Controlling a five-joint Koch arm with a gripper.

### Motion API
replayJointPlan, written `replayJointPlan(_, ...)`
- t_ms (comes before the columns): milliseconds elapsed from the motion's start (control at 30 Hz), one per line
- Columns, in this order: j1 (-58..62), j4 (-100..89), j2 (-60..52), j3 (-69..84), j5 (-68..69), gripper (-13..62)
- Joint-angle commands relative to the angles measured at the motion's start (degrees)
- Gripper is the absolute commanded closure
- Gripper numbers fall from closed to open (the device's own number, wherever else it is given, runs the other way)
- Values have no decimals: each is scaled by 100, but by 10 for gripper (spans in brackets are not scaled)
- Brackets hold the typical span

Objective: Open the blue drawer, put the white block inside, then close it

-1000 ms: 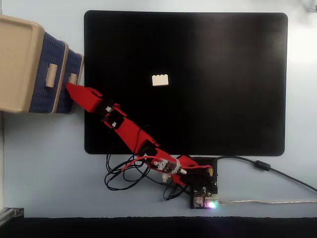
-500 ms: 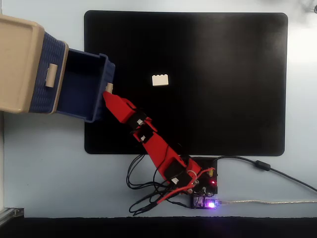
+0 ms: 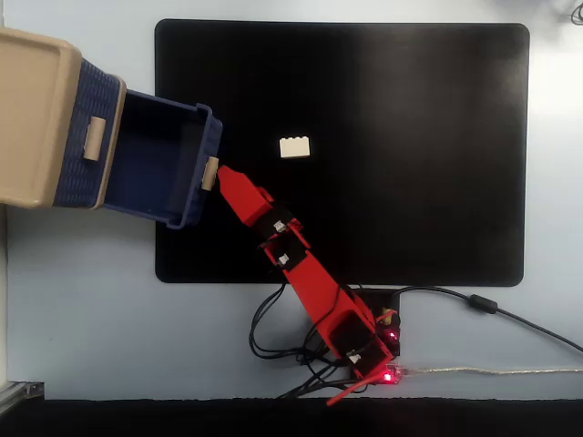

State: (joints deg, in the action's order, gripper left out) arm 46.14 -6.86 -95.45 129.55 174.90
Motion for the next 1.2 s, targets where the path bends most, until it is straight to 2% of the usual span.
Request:
replayJointPlan(0,308,1178,-686,-290,114,154)
replayJointPlan(133,817,3850,-1354,-1327,-26,155)
replayJointPlan(300,1811,5563,-861,-3305,-88,152)
replayJointPlan(400,2136,5678,-369,-3867,-53,152)
replayJointPlan(633,2347,5994,1002,-4008,-62,154)
replayJointPlan(900,2443,6258,1529,-4157,-70,153)
replayJointPlan(1167,2487,6337,2312,-4948,-53,155)
